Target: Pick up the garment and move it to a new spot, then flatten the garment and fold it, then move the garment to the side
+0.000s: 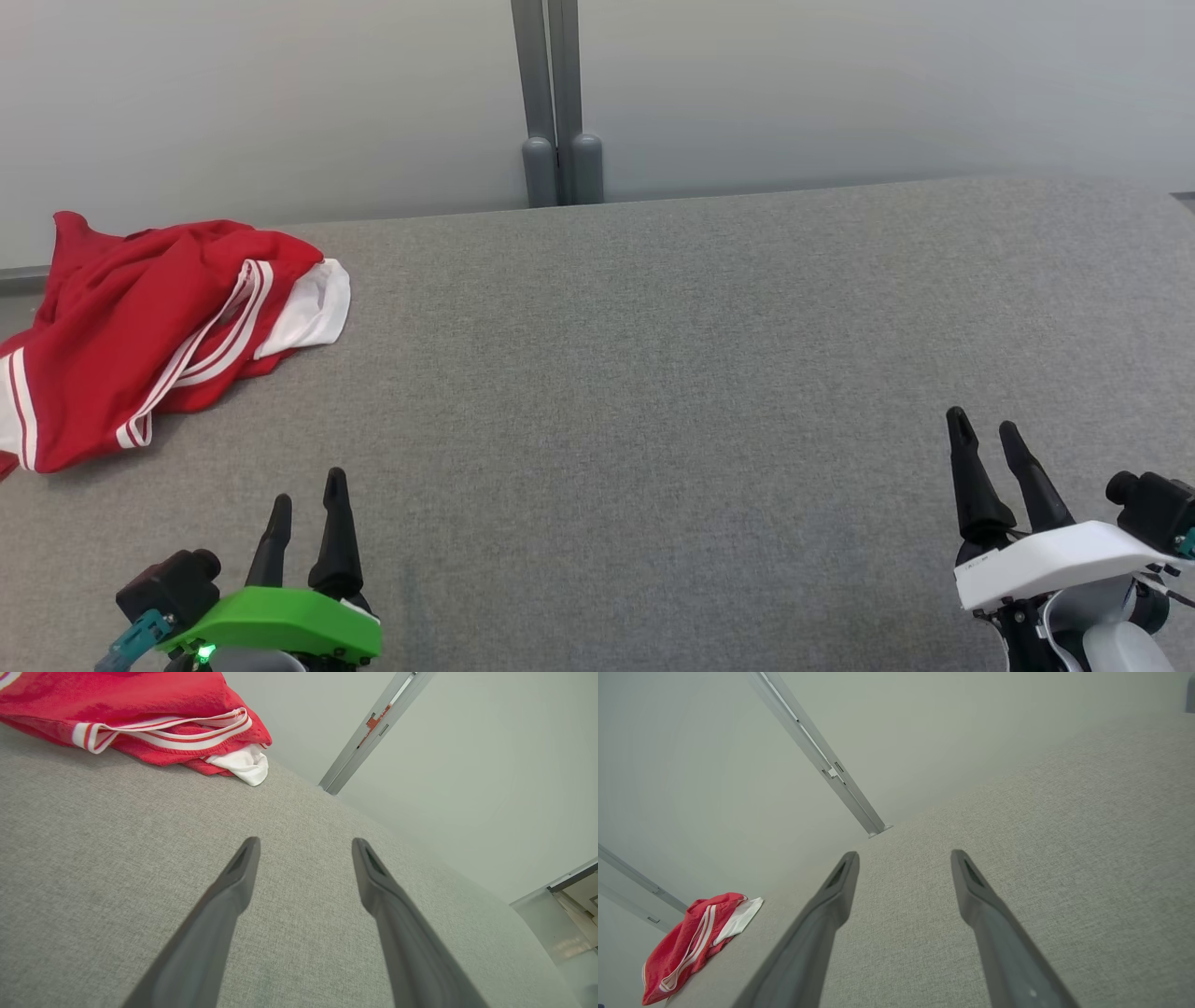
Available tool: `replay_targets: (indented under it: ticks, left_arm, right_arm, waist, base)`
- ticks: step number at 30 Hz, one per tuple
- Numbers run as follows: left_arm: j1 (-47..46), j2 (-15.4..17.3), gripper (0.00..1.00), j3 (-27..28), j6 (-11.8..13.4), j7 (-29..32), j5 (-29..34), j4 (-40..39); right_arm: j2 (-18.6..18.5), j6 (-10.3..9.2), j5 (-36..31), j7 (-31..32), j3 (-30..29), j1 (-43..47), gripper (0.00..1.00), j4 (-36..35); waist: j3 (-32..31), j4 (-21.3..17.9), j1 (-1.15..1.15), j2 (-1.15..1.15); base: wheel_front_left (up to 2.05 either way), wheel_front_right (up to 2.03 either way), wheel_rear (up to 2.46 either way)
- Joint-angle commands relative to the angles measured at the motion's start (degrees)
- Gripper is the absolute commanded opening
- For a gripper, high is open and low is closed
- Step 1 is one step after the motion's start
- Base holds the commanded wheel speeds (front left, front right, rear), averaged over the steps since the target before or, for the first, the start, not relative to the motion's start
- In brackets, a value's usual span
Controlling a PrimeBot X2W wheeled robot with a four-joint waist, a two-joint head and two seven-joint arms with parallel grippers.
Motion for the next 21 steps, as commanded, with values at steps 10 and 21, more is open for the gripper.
replay_targets:
  ticks: [10, 21]
  left_arm:
    - [0.7, 0.5, 1.0, -0.8, 0.4, -2.1, 8.4, -1.2]
    - [0.9, 0.7, 1.0, -0.8, 0.6, -3.6, 15.1, -1.5]
  right_arm:
    - [-0.7, 0.02, -7.8, -2.2, 0.5, 0.6, 1.0, -0.4]
    - [-0.4, 0.03, -13.9, -3.7, 0.2, 1.1, 1.0, -0.3]
  waist:
    - [0.0, 0.0, 0.0, 0.0]
    - [0.4, 0.2, 0.0, 0.0]
  base:
    - [0.0, 0.0, 0.0]
    - [0.0, 0.0, 0.0]
